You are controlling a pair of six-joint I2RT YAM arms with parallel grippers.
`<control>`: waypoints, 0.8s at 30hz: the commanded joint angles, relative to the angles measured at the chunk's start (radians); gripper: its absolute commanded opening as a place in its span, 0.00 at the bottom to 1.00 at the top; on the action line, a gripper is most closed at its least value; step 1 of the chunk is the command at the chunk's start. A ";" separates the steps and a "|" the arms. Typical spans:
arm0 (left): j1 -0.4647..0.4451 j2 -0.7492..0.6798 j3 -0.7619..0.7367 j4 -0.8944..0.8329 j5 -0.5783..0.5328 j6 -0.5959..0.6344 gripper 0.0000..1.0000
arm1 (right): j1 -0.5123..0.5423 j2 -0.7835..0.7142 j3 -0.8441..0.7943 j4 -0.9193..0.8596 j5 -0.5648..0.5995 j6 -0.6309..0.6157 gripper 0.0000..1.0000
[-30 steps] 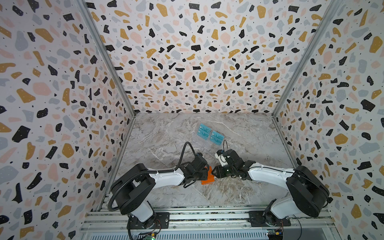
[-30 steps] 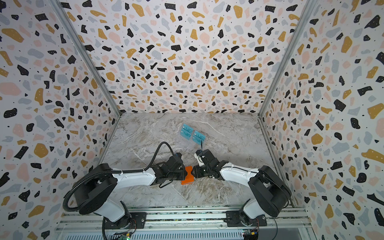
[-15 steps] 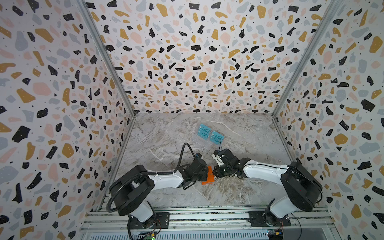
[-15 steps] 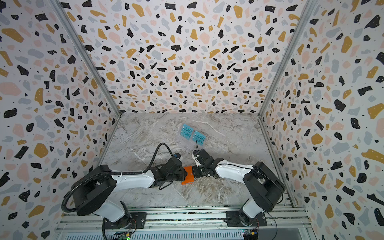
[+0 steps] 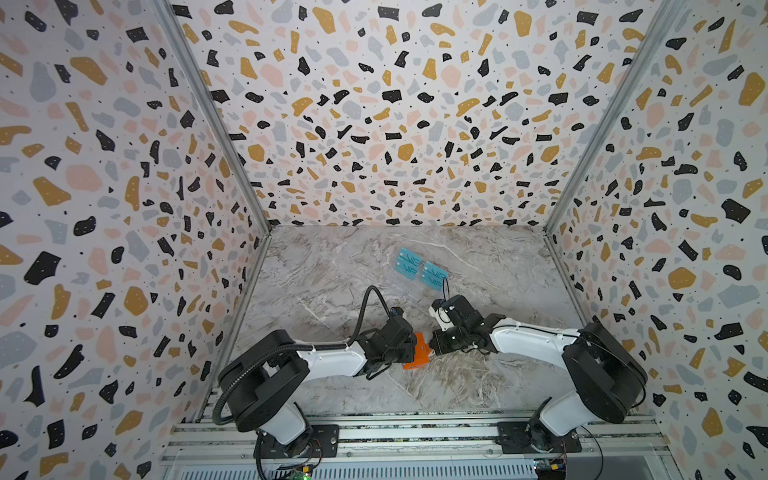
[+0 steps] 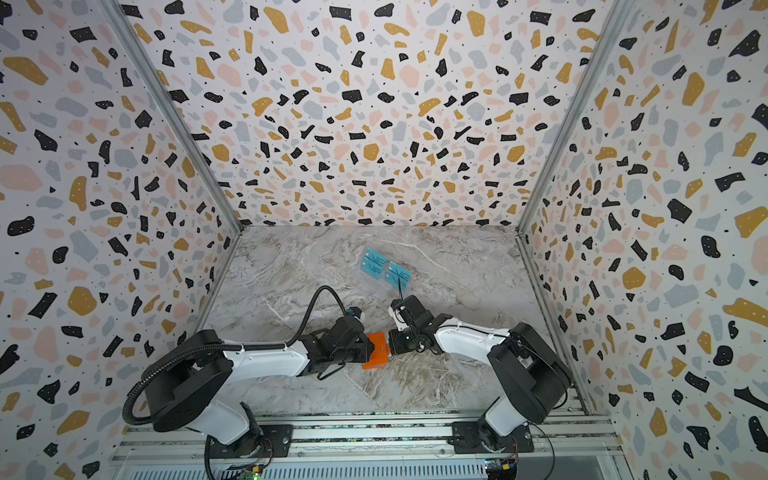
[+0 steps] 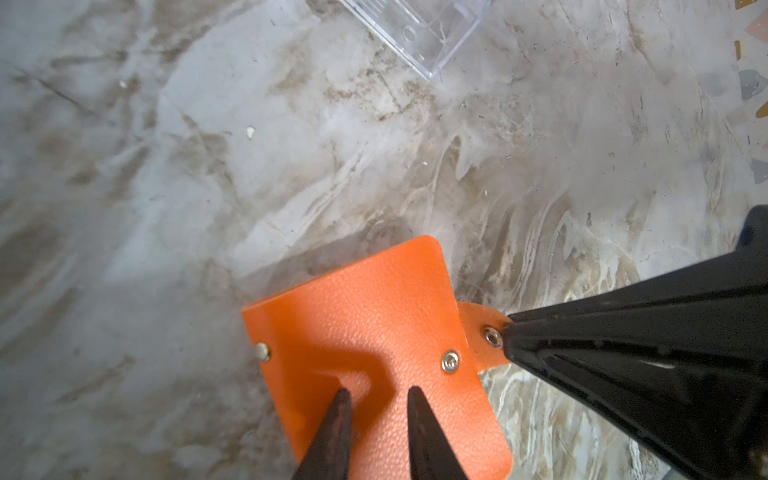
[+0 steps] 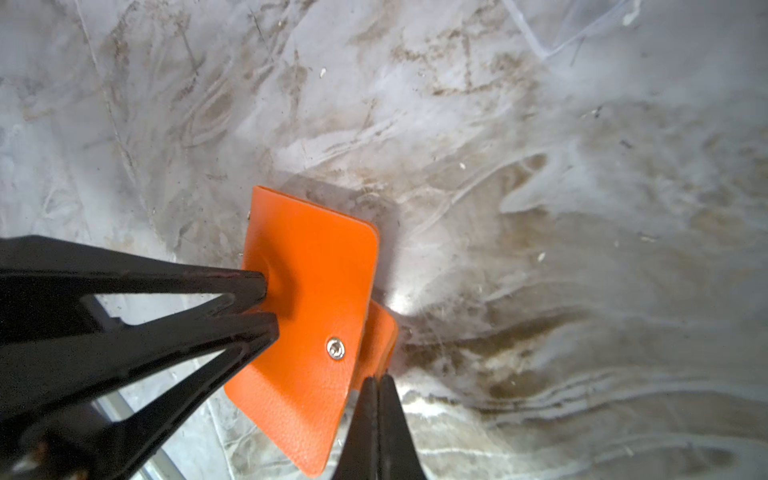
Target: Put the credit cards into the card holder
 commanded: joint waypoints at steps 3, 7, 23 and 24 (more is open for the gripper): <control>-0.033 0.065 -0.058 -0.167 0.069 0.003 0.27 | -0.031 -0.041 -0.018 0.042 -0.084 -0.036 0.00; -0.033 0.068 -0.057 -0.166 0.069 0.003 0.27 | -0.034 -0.031 -0.018 0.070 -0.137 -0.060 0.00; -0.033 0.070 -0.055 -0.163 0.072 0.004 0.27 | -0.032 0.049 0.029 0.063 -0.204 -0.139 0.00; -0.033 0.070 -0.055 -0.162 0.072 0.003 0.27 | -0.031 0.054 0.031 0.064 -0.205 -0.139 0.00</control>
